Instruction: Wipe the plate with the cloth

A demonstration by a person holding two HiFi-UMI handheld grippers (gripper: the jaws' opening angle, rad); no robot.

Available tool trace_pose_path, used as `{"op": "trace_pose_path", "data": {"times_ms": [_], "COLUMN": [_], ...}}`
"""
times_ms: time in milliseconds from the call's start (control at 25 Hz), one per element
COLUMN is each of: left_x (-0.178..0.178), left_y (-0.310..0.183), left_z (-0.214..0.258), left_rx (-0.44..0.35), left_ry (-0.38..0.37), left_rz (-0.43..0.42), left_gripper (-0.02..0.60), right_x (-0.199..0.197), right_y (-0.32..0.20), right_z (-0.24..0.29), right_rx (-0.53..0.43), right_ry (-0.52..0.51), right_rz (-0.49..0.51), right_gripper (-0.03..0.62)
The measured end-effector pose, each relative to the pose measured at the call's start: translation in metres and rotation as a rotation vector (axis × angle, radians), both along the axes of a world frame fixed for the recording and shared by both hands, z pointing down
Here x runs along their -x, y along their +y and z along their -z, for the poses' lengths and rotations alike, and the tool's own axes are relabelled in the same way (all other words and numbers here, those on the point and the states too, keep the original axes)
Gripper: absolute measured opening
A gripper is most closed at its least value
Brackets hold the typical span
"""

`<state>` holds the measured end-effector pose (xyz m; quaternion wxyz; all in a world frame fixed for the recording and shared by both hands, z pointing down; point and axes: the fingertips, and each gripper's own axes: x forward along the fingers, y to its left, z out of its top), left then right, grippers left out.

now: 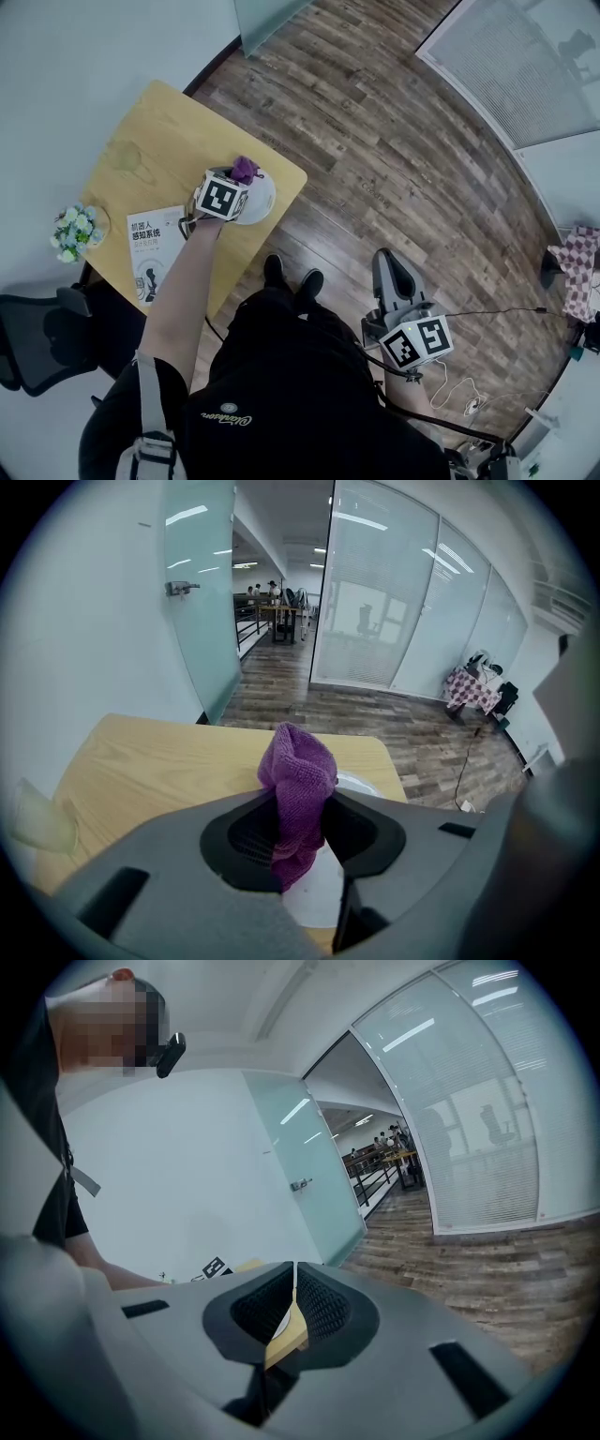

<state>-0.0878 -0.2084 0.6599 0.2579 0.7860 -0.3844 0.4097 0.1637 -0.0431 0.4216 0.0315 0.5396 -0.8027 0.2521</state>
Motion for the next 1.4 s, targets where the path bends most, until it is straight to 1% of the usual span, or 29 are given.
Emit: {"op": "trace_pose_path", "data": {"times_ms": [200, 720, 880, 1000, 1120, 1400], "left_x": [-0.005, -0.013, -0.014, -0.015, -0.014, -0.021], "left_y": [0.016, 0.093, 0.104, 0.102, 0.09, 0.02], "left_z": [-0.002, -0.003, -0.007, -0.006, 0.0, 0.011], "left_rx": [0.022, 0.09, 0.103, 0.096, 0.075, 0.011], "left_ry": [0.005, 0.045, 0.045, 0.048, 0.066, 0.086], "left_rz": [-0.021, -0.071, -0.084, -0.079, -0.051, -0.013], "left_gripper": [0.124, 0.124, 0.124, 0.126, 0.124, 0.126], "right_x": [0.004, 0.014, 0.014, 0.012, 0.01, 0.008], "right_y": [-0.001, -0.006, -0.006, -0.006, -0.004, -0.002], "right_z": [0.0, 0.0, -0.003, -0.003, -0.003, -0.002], "right_rx": [0.0, -0.003, 0.002, 0.003, 0.004, 0.007], "right_ry": [-0.007, -0.017, -0.016, -0.014, -0.012, 0.001], "right_rz": [0.005, 0.032, 0.034, 0.032, 0.03, 0.025], "right_gripper": [0.015, 0.015, 0.015, 0.015, 0.015, 0.015]}}
